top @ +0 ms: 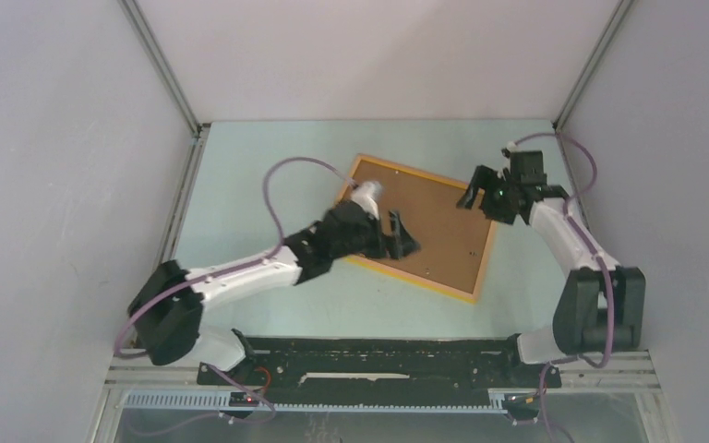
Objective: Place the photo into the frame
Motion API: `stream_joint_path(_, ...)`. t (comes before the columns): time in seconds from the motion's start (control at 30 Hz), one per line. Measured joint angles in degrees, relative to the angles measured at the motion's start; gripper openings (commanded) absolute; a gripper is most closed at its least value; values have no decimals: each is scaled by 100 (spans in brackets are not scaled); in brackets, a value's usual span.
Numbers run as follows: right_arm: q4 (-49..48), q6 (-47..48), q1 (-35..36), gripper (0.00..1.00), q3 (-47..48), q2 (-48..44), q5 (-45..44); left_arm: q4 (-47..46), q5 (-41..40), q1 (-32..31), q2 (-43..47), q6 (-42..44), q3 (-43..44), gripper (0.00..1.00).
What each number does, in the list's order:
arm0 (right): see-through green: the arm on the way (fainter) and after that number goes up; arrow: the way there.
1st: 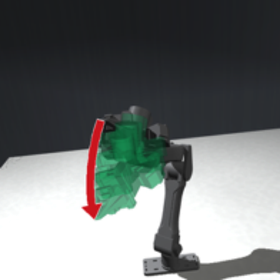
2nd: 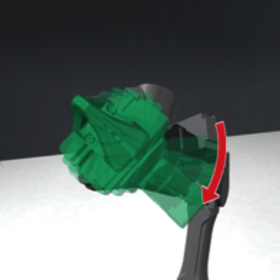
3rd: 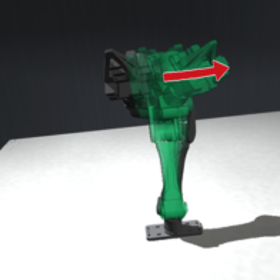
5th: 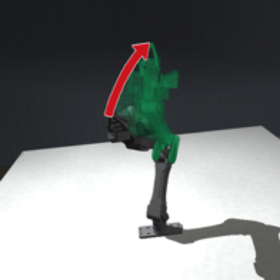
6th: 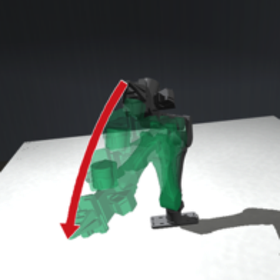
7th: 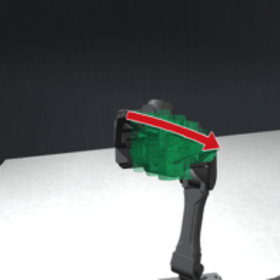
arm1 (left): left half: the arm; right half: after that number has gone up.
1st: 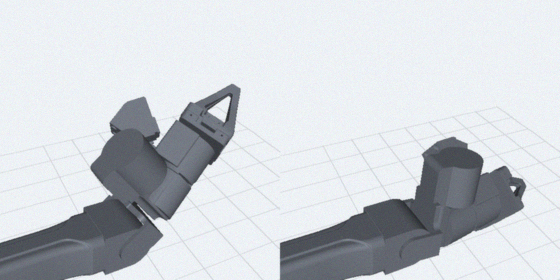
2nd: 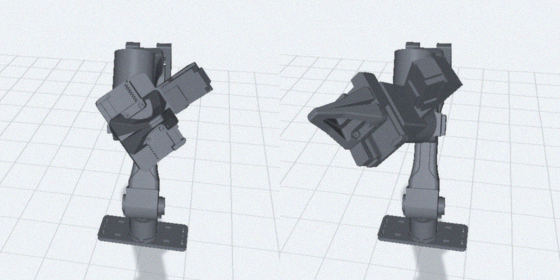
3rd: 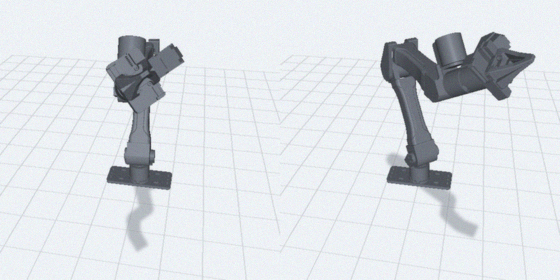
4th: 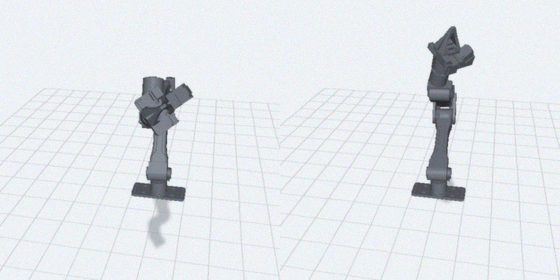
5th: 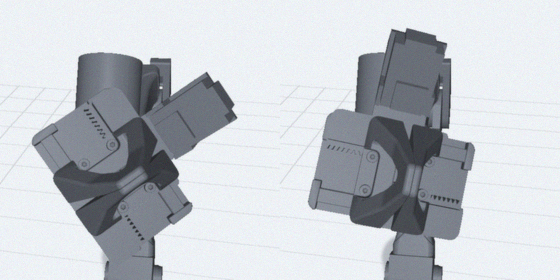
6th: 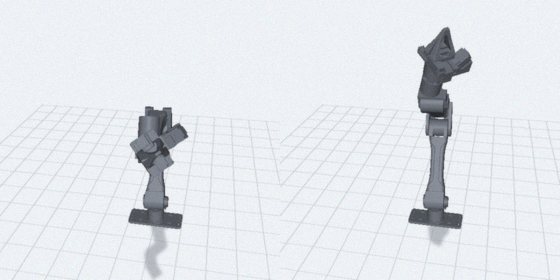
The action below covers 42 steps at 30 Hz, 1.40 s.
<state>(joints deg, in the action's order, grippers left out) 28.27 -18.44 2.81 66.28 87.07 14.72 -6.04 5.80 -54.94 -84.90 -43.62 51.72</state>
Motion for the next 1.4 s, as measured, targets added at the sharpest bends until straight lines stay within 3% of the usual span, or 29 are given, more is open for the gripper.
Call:
stream_joint_path(0.1, 13, -146, -225, 89, -1069, -769, -24, 118, -96, 894, 605, 160, -20, 95)
stream_joint_path(0.23, 66, -367, -605, 89, -2033, -1274, -72, 251, -345, 2142, 595, 315, 46, 95)
stream_joint_path(0.4, 4, -570, -1123, 88, -2693, -1668, -81, 448, -507, 3202, -350, 426, 566, 93)
stream_joint_path(0.57, -221, -638, -1257, 88, -2824, -1646, 20, 184, -66, 4035, -1530, 348, 861, 89)
stream_joint_path(0.73, -566, -638, -1189, 87, -2806, -1169, 195, -37, 546, 4006, -2282, 238, 861, 81)
stream_joint_path(1.17, -909, -629, -831, 86, -1985, 173, 157, -684, 1196, 3939, -2592, -435, 857, 56)
stream_joint_path(1.4, -411, -557, -444, 86, -1370, 608, -702, -1506, 1401, 4050, -2876, -1045, 730, 55)
